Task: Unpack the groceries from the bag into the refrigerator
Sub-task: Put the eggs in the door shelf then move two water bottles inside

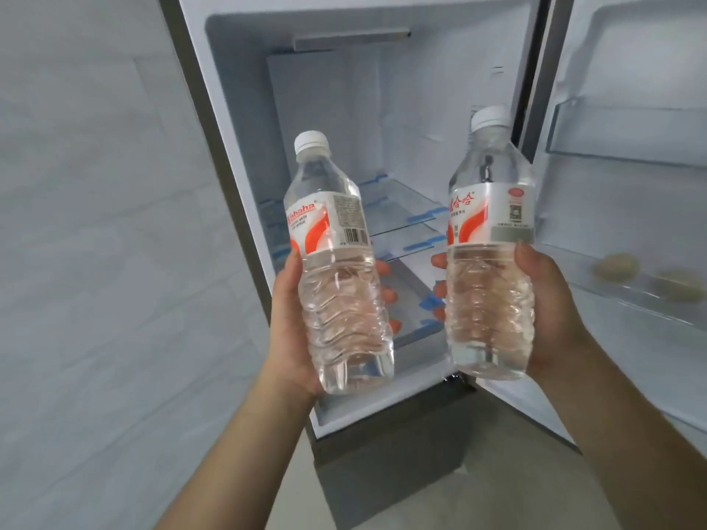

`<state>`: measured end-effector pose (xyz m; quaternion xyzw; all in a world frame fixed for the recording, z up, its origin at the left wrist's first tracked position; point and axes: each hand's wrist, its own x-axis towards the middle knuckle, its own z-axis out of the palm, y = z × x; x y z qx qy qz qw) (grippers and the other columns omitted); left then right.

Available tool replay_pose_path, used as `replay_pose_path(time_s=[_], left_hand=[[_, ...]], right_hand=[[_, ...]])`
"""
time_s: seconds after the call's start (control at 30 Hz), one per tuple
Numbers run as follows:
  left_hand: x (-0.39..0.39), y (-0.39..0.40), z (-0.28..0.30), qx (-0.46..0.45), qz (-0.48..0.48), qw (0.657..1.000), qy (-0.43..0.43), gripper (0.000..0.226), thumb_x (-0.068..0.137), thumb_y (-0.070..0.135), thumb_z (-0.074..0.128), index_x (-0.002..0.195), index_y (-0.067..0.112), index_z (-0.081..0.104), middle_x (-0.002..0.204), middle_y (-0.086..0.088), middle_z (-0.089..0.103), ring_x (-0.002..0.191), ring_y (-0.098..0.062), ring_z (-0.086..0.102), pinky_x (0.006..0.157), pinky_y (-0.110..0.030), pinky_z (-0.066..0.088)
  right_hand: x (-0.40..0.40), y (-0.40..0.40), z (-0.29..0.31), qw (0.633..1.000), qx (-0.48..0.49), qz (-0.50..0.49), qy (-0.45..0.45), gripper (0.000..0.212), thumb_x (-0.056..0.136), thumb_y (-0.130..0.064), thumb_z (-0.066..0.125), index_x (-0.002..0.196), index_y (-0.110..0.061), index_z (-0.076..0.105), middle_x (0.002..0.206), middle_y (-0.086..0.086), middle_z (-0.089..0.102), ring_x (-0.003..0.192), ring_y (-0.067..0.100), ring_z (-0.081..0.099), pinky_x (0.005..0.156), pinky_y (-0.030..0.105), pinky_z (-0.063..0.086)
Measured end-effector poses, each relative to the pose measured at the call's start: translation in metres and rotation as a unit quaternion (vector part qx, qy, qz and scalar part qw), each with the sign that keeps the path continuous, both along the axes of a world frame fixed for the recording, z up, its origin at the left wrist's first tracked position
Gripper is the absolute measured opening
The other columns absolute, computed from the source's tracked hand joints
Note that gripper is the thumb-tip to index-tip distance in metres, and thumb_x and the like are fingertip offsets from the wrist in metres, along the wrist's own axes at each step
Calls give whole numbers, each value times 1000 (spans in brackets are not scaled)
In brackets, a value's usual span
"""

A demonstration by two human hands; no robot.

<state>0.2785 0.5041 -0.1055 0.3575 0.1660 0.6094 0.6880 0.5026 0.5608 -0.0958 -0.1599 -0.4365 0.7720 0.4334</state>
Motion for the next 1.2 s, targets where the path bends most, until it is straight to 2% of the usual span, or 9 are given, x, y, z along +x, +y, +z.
replay_pose_path(time_s=[0.17,0.3,0.43,0.57,0.77,0.87,1.0,1.1,1.2], left_hand=[[28,35,17,42,53,997,48,85,58,37,91,123,-2,53,104,-16,69,86,-28,70,73,-43,58],[35,63,27,59,136,982,115,74,64,39,87,121,1,59,108,-15,68,95,-28,69,81,-45,56],[34,81,34,10,252,947,201,92,60,45,87,131,-1,49,107,-19,62,98,-36,61,91,-51,50],[21,98,34,-10,329,905,269,68,67,43,76,126,16,55,106,-6,68,103,-30,65,96,-49,50],[-13,131,17,-14,387,856,342,50,78,36,71,125,28,53,112,4,69,105,-16,66,93,-39,49],[-35,151,8,-28,387,851,355,53,78,41,75,124,29,54,112,4,69,105,-17,66,97,-45,50],[-67,182,10,-34,391,843,368,59,68,41,82,119,23,59,107,-1,71,100,-22,68,96,-50,51],[-84,212,12,-32,409,832,372,52,69,26,86,114,24,62,103,3,73,96,-16,70,89,-41,55],[-94,242,12,-45,433,826,359,54,69,18,86,115,26,59,102,10,73,91,-6,70,78,-24,53]], right_hand=[[13,52,16,999,39,-23,-27,96,43,-61,86,120,-10,59,109,11,72,91,27,71,70,41,59],[14,93,19,998,58,-18,-14,90,47,-58,88,118,-11,60,108,12,72,93,27,71,73,41,59],[2,127,21,997,78,0,-1,93,49,-54,89,125,-12,55,106,13,69,89,26,69,77,43,58],[-17,154,18,994,92,-5,-56,99,49,-59,87,130,-14,52,100,9,69,88,27,67,75,42,53],[-54,190,6,987,106,-39,-118,72,63,-52,79,126,-25,57,104,2,73,97,24,70,83,44,54],[-75,212,-1,975,132,-70,-164,66,66,-54,77,125,-30,57,113,2,71,104,25,67,95,54,50],[-108,239,-2,960,164,-130,-186,60,70,-49,79,123,-30,57,113,-1,71,100,20,70,90,52,54],[-128,259,-1,951,181,-155,-197,61,71,-47,78,125,-30,57,114,-4,71,98,17,70,87,46,56],[-141,277,1,944,191,-180,-200,48,78,-38,71,123,-35,54,112,-10,69,95,7,69,77,30,55]])
